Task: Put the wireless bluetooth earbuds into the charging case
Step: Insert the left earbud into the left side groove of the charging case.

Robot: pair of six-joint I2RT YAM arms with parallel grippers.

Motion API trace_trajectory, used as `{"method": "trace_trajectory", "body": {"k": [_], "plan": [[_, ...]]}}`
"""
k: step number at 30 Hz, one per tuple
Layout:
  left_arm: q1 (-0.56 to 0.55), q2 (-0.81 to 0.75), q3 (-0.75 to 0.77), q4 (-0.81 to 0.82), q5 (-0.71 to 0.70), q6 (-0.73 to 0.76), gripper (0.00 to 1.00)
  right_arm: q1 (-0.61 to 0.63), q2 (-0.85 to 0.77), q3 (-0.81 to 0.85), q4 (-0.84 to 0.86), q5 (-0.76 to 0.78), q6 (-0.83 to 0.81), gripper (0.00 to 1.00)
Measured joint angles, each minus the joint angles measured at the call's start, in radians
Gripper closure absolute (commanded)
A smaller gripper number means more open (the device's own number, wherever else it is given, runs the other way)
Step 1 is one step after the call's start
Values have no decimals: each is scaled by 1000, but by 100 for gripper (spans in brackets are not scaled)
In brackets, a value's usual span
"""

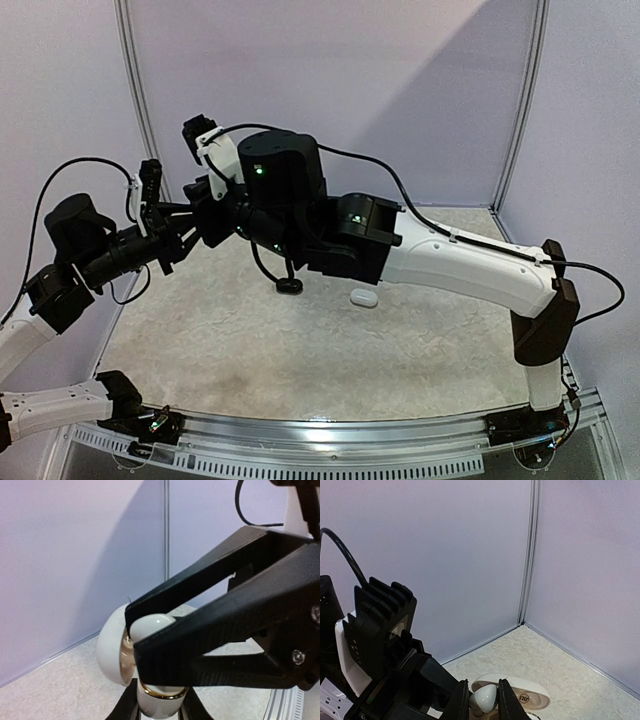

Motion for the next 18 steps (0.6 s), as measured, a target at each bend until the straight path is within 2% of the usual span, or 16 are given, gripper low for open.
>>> {"method": "trace_trajectory", "body": {"k": [7,18], "plan": [[-4,1,0,-1,-17,63,100,0,0,9,-22,0,46,97],[-17,5,0,6,-74,179,100,0,21,63,-74,-2,121,100]]}}
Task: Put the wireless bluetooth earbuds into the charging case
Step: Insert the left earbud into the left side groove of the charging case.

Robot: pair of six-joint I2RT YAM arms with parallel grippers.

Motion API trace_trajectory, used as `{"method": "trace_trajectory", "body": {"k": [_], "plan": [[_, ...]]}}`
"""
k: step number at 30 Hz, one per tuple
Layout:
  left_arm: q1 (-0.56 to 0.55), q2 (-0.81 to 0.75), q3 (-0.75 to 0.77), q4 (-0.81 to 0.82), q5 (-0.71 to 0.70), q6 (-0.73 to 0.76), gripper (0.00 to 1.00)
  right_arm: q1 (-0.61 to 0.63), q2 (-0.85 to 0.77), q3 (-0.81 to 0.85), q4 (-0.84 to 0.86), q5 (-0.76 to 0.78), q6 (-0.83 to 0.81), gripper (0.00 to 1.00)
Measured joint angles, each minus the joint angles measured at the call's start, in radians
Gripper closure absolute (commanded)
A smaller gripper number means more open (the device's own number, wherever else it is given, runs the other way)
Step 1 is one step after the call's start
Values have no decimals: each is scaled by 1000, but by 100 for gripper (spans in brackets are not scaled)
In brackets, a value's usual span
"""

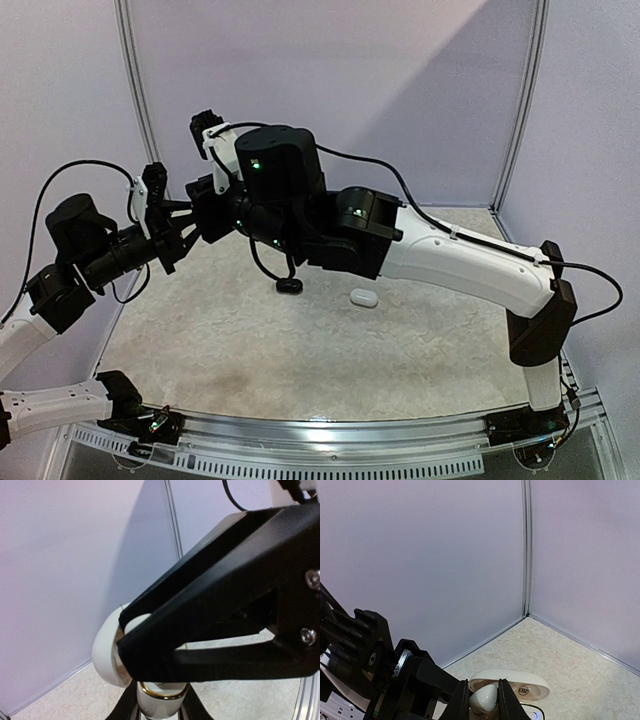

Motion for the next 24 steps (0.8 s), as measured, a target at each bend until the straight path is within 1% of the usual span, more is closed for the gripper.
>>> {"method": "trace_trajectory", "body": {"k": [9,11,13,15,24], "plan": [[-3,0,-6,-3,-11,7,100,-1,12,13,-18,4,42,100],[-3,0,-8,-2,-14,7,100,-1,16,15,-18,5,48,97],[-3,0,-11,-1,-18,0,100,-2,20,19,-18,5,49,91],[-3,0,-11,0,-22,-14,100,-2,27,29,-19,6,49,88],[-3,0,-13,0,-9,-121,100,-2,39,46,-34,6,53,85]]}}
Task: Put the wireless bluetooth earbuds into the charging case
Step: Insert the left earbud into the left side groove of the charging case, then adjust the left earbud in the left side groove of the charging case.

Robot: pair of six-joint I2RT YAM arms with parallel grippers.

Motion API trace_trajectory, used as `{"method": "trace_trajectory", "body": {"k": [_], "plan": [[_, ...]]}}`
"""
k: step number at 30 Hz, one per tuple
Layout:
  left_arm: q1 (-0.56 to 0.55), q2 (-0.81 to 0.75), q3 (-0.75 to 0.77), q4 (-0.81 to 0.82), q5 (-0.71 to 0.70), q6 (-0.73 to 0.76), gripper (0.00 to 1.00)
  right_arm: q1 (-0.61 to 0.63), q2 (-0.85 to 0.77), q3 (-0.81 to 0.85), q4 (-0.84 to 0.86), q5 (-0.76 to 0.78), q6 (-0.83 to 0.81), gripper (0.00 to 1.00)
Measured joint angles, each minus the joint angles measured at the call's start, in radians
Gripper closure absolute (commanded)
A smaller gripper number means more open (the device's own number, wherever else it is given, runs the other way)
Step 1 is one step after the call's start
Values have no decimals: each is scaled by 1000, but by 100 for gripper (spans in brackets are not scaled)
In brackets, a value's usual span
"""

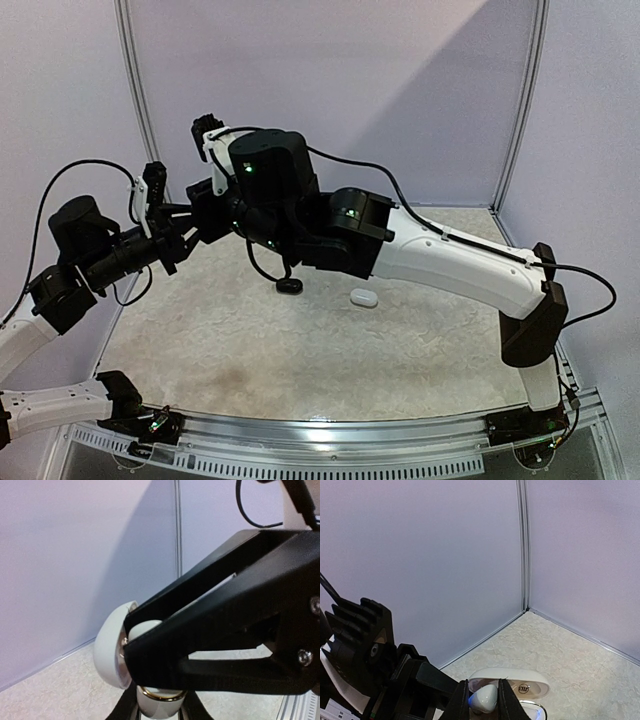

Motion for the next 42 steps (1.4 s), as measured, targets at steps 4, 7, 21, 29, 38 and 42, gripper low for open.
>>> {"method": "trace_trajectory", "body": {"k": [4,7,21,29,38,42], "plan": [[0,1,-1,-3,6,-36,100,0,2,1,-4,0,3,80],[0,1,-2,-5,9,-55,100,0,3,1,-4,1,7,76],[-2,7,-8,-18,29,-97,100,0,7,2,-23,1,20,65],[-4,8,-9,-29,28,-116,100,1,7,2,-34,15,-2,56],[-5,14,-9,-32,13,-137,100,1,7,2,-47,16,-9,53],[-5,16,-9,-34,2,-144,100,1,7,2,-56,16,-10,51]]}}
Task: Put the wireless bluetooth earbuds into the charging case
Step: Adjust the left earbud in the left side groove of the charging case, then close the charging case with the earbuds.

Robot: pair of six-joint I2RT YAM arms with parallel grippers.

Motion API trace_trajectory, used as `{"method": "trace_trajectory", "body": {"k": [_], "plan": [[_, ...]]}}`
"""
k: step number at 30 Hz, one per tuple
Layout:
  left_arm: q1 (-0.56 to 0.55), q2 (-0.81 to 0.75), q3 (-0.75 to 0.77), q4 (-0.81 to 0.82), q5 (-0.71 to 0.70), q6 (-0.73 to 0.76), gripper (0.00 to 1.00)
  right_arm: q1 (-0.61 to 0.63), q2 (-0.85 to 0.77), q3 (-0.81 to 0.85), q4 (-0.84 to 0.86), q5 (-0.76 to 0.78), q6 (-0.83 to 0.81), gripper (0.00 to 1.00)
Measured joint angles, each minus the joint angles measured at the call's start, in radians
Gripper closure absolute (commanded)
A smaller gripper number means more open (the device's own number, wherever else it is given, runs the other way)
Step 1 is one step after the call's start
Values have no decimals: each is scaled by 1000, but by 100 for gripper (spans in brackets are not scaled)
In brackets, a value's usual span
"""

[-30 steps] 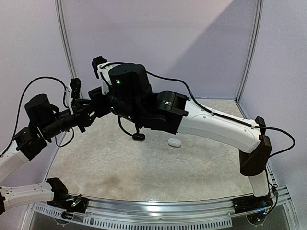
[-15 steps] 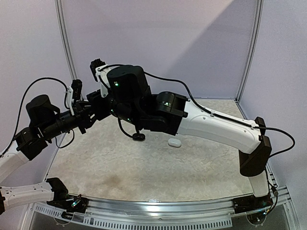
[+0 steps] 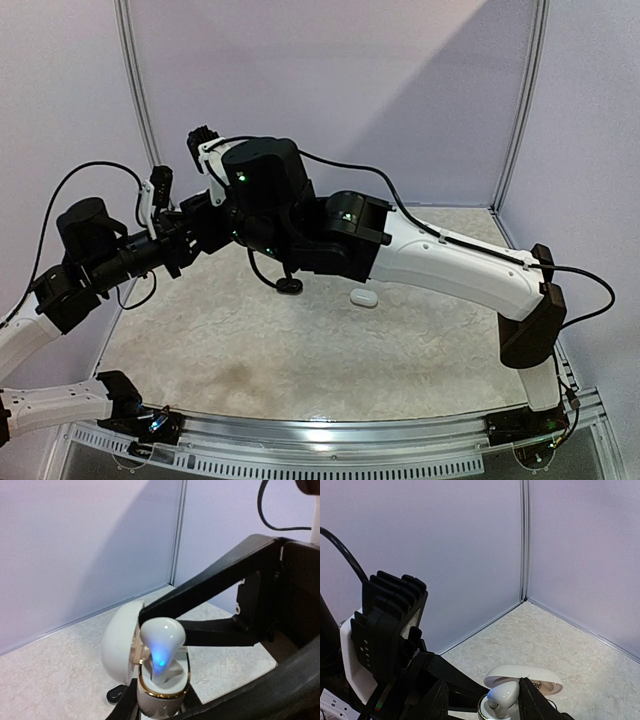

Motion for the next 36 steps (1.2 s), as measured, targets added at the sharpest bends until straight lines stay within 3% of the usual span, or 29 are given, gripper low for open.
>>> {"method": "trace_trajectory", "body": {"k": [14,36], "plan": [[0,5,0,-21,-7,-10,100,0,2,6,-40,-5,18,43],[0,-10,-14,-26,-6,0,100,-2,-6,5,-52,-69,-28,41]]}}
